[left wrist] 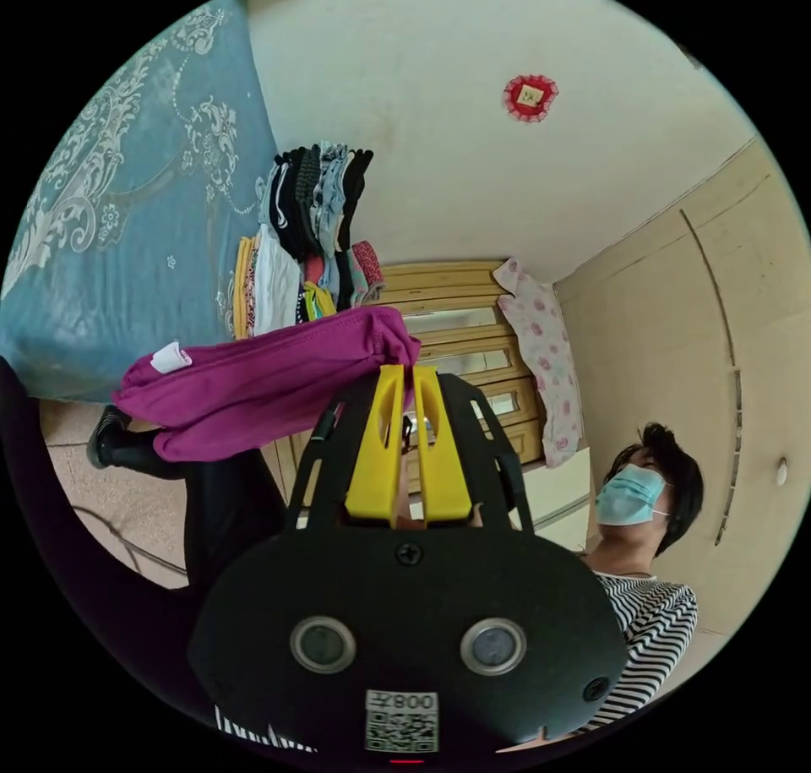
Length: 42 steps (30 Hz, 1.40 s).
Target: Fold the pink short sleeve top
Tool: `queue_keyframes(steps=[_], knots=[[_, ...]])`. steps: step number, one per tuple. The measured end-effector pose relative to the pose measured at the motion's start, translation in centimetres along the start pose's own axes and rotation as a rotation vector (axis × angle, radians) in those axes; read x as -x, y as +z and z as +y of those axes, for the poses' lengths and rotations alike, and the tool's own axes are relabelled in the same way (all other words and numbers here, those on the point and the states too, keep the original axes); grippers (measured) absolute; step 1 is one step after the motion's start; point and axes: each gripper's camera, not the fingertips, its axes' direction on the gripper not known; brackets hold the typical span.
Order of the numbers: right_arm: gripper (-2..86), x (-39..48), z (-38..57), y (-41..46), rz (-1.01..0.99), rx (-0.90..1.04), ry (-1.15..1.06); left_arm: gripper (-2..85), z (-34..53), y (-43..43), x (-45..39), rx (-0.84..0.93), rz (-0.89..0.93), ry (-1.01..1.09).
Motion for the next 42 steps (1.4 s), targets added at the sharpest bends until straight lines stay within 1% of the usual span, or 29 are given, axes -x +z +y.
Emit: queue_keyframes(steps=[6,9,12,16,20,22,23,25,27,29,31,32,35,38,42], knots=[[1.5,-6.0,-4.8,-6.6,0.041,-0.019,0.012,2.0,-7.2,11.0,-0.6,0.037,-0.037,-0.021],[1.5,-8.3,-9.4,-9.3,0.088,-0.015,-0.009,2.0,-12.3,17.1,-1.3,0.046,-0.053,0.002],[1.5,-9.4,-15.5,-11.6,0.12,-0.015,-0.068,1.9,-18.2,23.7,-2.9,0.045,-0.04,0.074],[1.6,-9.0,-24.7,-14.7,0.134,-0.036,-0.178,2.0,-26.0,33.6,-6.7,0.045,-0.001,0.232],[1.6,-8.8,-30.9,-19.1,0.185,-0.076,-0.264,2.0,-30.9,41.9,-8.9,0.083,-0.013,0.348],[1.6,-9.9,-31.6,-21.4,0.231,-0.093,-0.269,2.0,-32.7,47.4,-8.1,0.139,-0.049,0.361],[1.6,-11.3,-31.5,-23.0,0.276,-0.098,-0.262,2.0,-33.0,48.7,-7.5,0.154,-0.056,0.348],[1.6,-14.2,-30.5,-25.3,0.347,-0.102,-0.228,2.1,-33.6,53.8,-3.9,0.209,-0.077,0.26],[1.6,-18.5,-28.9,-27.4,0.44,-0.088,-0.149,2.1,-33.5,57.3,-0.3,0.252,-0.119,0.175],[1.5,-25.4,-26.3,-29.8,0.593,-0.046,0.003,2.1,-33.2,60.7,3.8,0.305,-0.2,0.066],[1.5,-30.1,-24.2,-31.2,0.675,-0.008,0.116,2.0,-32.5,64.5,8.7,0.387,-0.31,-0.08],[1.5,-32.7,-22.9,-31.7,0.727,0.028,0.172,2.0,-32.3,65.2,9.6,0.398,-0.331,-0.111],[1.3,-35.5,-20.4,-32.4,0.765,0.068,0.177,2.0,-31.9,68.6,11.8,0.421,-0.3,-0.171],[1.2,-35.9,-19.2,-32.6,0.787,0.09,0.129,2.0,-32.5,71.9,11.9,0.43,-0.288,-0.153],[0.8,-37.0,-17.9,-32.1,0.847,0.137,0.097,1.9,-33.2,76.5,12.2,0.47,-0.334,-0.133]])
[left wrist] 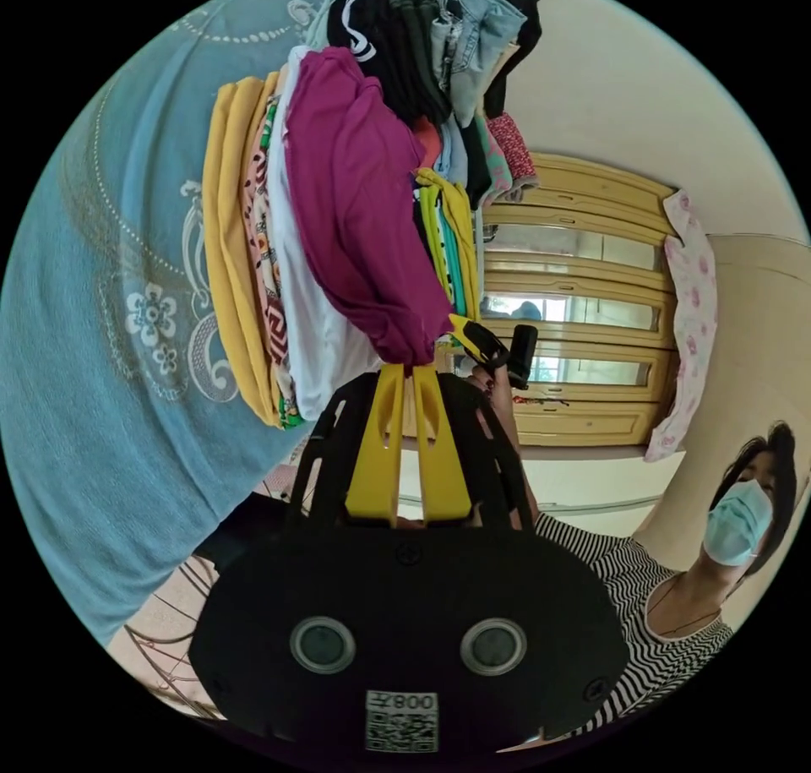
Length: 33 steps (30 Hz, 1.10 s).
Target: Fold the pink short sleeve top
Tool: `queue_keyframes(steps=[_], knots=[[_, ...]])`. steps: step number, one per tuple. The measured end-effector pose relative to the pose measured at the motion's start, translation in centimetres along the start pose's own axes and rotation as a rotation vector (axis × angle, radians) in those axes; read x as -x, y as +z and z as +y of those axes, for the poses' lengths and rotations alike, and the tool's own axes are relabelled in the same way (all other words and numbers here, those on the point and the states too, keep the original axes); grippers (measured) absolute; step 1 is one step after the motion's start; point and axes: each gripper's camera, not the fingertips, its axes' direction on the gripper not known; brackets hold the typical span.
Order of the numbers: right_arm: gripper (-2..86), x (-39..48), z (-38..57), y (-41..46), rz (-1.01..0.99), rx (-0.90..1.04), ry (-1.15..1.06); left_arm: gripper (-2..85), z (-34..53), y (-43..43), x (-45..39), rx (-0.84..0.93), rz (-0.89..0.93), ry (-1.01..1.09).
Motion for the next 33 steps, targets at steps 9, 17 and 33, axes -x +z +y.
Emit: queue_keyframes(steps=[9,17,33], knots=[[0.2,-3.9,4.4,6.4,0.062,0.03,0.062,0.6,-4.0,6.4,0.6,0.046,-0.063,-0.112],[0.1,-2.9,8.1,7.1,0.067,-0.054,0.083,0.3,-5.9,9.0,-2.1,0.032,-0.048,-0.087],[0.1,10.4,10.2,16.4,0.418,0.016,-0.106,0.1,-10.4,16.0,-10.8,0.101,-0.423,0.156]])
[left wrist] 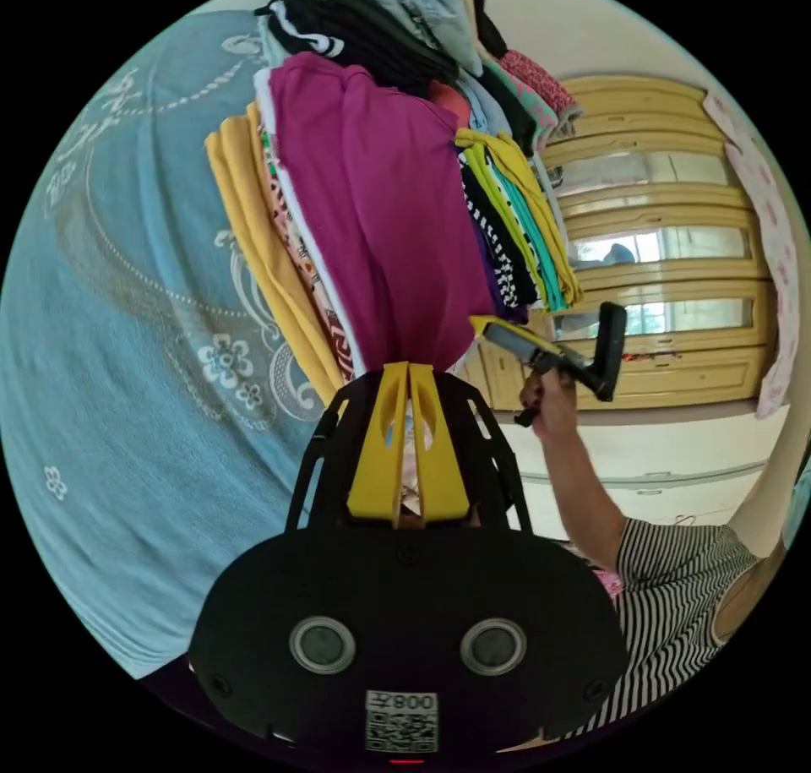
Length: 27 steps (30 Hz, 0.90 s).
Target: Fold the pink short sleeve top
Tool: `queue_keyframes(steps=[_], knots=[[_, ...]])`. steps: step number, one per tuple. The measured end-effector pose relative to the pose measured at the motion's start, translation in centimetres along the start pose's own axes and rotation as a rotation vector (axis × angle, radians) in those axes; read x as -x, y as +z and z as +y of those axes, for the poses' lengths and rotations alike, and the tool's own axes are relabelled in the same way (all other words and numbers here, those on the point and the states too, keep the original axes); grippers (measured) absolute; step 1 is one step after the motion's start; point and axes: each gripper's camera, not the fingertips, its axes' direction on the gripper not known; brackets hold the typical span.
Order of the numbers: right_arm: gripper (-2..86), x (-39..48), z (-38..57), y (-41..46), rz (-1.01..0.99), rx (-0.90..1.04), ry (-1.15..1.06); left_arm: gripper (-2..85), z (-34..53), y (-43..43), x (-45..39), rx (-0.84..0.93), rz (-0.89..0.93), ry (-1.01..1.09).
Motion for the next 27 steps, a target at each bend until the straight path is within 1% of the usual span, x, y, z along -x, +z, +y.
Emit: queue_keyframes(steps=[1,3,6,8,12,14,16,18,20,22,24,27], knots=[[0.1,0.5,0.4,1.1,0.007,0.032,-0.008,0.0,0.2,0.0,-0.1,-0.013,0.029,-0.027],[0.1,1.3,1.4,1.0,0.008,-0.012,-0.006,0.0,0.5,0.1,-0.7,-0.016,0.022,-0.018],[0.1,2.9,2.0,1.2,0.045,-0.026,-0.037,0.1,0.8,0.5,-2.0,-0.009,-0.004,0.009],[0.1,4.7,1.9,1.6,0.107,-0.028,-0.069,0.1,0.8,0.8,-3.1,-0.004,-0.034,0.029],[0.1,7.8,1.9,2.0,0.24,-0.039,-0.12,0.1,1.2,1.4,-6.3,0.023,-0.161,0.142],[0.1,9.2,2.4,2.3,0.314,-0.069,-0.154,0.1,1.4,1.3,-7.3,0.039,-0.187,0.149],[0.1,9.5,2.5,2.1,0.318,-0.079,-0.132,0.1,1.8,0.5,-9.1,0.033,-0.19,0.136],[0.2,9.1,2.4,1.7,0.286,-0.087,-0.091,0.1,2.5,-0.3,-11.1,-0.006,-0.216,0.215],[0.2,8.3,2.3,1.3,0.233,-0.1,-0.044,0.1,3.0,-0.3,-12.6,-0.001,-0.294,0.27],[0.2,8.0,2.1,1.1,0.219,-0.102,-0.026,0.1,3.5,1.1,-13.2,0.072,-0.458,0.31],[0.2,8.1,1.8,1.0,0.23,-0.098,-0.023,0.1,4.2,2.2,-13.2,0.103,-0.503,0.362],[0.3,8.4,1.4,1.1,0.274,-0.098,-0.046,0.1,5.4,2.1,-14.0,0.093,-0.526,0.428]])
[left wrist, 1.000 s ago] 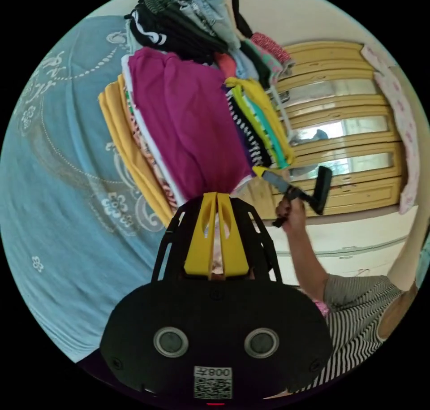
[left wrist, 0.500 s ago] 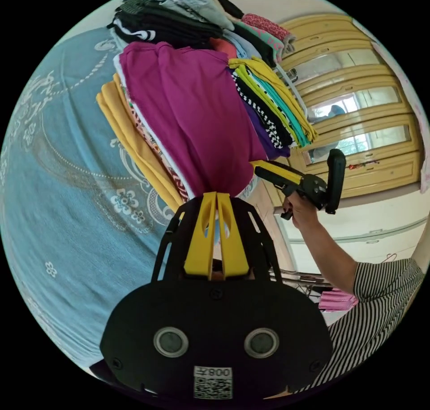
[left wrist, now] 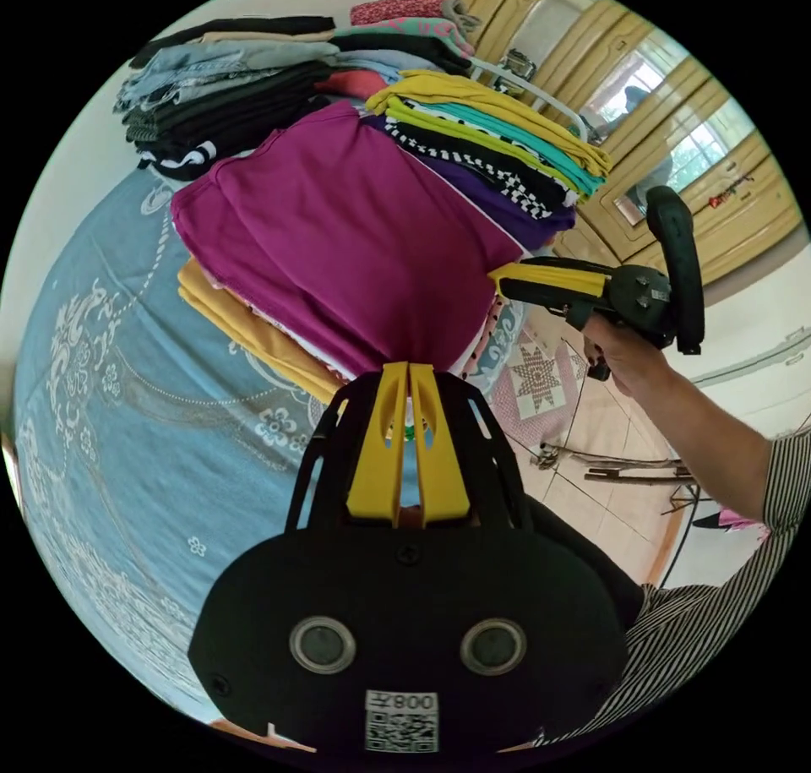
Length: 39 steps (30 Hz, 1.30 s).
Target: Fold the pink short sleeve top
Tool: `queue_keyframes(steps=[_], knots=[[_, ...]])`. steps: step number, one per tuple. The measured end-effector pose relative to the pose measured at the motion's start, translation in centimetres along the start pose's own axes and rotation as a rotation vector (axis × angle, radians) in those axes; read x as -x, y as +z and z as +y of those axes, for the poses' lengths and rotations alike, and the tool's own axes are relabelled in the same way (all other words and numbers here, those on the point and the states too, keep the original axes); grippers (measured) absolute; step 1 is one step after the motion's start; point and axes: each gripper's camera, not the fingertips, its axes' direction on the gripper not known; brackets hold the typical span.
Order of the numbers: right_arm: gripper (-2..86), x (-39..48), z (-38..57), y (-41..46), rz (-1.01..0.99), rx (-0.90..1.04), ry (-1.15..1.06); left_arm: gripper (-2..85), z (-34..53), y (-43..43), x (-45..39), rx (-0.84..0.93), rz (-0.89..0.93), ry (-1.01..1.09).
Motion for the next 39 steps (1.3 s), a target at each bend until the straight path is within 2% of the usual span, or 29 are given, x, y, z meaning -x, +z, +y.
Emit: queue_keyframes(steps=[4,9,11,14,19,26,39], knots=[[0.3,-1.0,-0.4,0.0,-0.004,-0.021,-0.003,0.1,1.9,-0.7,-0.4,-0.035,0.001,0.013],[0.5,-4.6,-1.7,-2.2,-0.132,-0.014,0.082,0.1,4.4,-2.8,0.8,-0.063,0.089,-0.06],[0.8,-6.6,-2.5,-5.8,-0.176,-0.135,0.088,0.2,5.8,-4.2,1.2,-0.114,0.122,-0.075],[2.1,-9.8,-5.9,-9.5,-0.135,-0.257,0.087,0.2,8.3,-6.0,1.9,-0.178,0.145,-0.089],[5.6,-15.5,-14.6,-11.9,-0.067,-0.359,0.088,0.2,12.4,-7.8,3.2,-0.204,0.175,-0.114],[7.1,-23.4,-26.9,-7.4,0.003,-0.203,0.16,0.1,17.8,-8.3,5.5,-0.184,0.247,-0.169],[5.6,-31.6,-38.5,-1.8,0.209,-0.083,0.149,0.1,27.4,-7.7,9.6,-0.11,0.339,-0.229]])
